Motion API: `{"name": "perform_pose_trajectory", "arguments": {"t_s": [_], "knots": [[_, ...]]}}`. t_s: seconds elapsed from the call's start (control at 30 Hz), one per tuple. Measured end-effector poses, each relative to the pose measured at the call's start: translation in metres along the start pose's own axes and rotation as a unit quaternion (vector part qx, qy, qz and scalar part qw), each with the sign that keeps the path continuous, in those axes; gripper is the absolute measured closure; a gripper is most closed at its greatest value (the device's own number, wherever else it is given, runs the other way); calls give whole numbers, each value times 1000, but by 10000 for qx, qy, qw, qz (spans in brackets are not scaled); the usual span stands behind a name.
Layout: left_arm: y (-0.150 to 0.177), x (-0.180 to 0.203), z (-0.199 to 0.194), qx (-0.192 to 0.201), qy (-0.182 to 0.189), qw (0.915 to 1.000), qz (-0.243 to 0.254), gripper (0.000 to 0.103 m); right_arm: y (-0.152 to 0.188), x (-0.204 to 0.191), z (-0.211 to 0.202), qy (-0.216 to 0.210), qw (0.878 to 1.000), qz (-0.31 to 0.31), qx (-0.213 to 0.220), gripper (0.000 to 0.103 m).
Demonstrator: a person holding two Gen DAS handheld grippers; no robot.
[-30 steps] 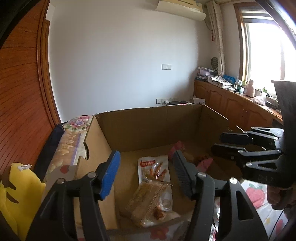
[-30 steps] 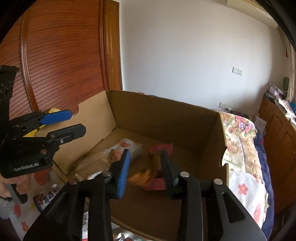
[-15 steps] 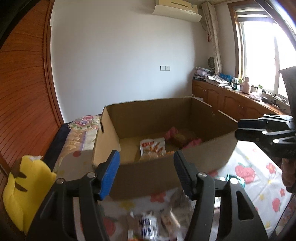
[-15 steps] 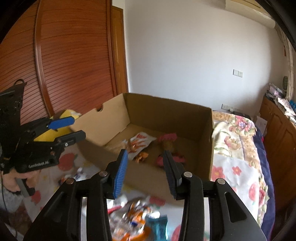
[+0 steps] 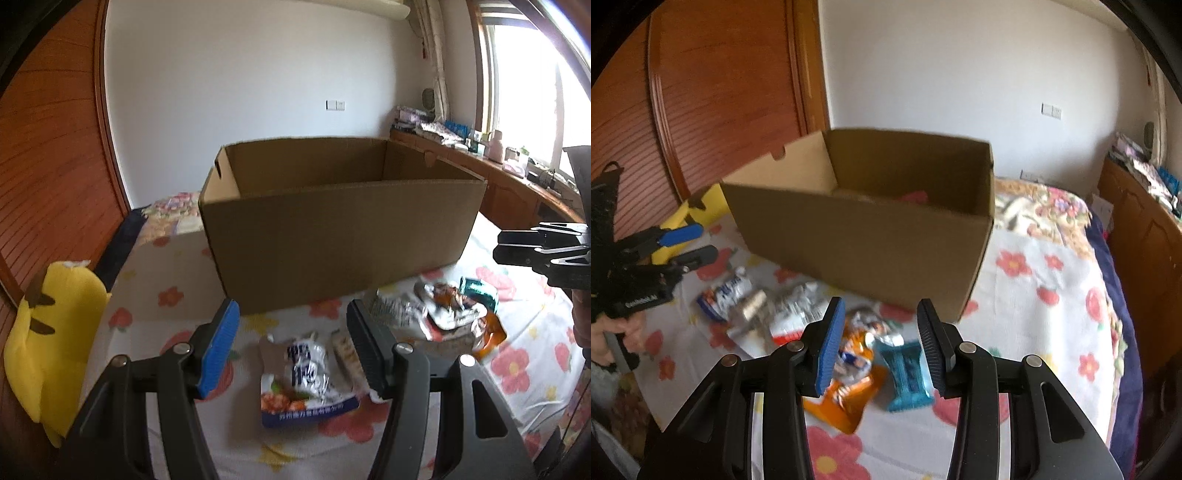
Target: Organize snacks
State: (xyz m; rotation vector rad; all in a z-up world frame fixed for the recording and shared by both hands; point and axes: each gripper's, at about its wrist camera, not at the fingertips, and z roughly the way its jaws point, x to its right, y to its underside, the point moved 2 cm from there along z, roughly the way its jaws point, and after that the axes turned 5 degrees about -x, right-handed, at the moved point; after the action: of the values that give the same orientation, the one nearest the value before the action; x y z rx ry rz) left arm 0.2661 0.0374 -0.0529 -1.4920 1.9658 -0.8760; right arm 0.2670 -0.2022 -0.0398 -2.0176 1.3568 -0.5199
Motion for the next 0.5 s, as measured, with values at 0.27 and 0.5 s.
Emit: {"name": "perform_pose_trajectory", "arguments": {"t_s": [0.27, 0.5], "knots": [[16, 4, 18, -357, -4, 9994, 11, 42, 26, 13, 31, 43, 9989, 176, -427, 62], [18, -1, 23, -493, 3, 9988, -44, 41, 37, 20, 48, -4, 9975, 256, -663, 62]]}}
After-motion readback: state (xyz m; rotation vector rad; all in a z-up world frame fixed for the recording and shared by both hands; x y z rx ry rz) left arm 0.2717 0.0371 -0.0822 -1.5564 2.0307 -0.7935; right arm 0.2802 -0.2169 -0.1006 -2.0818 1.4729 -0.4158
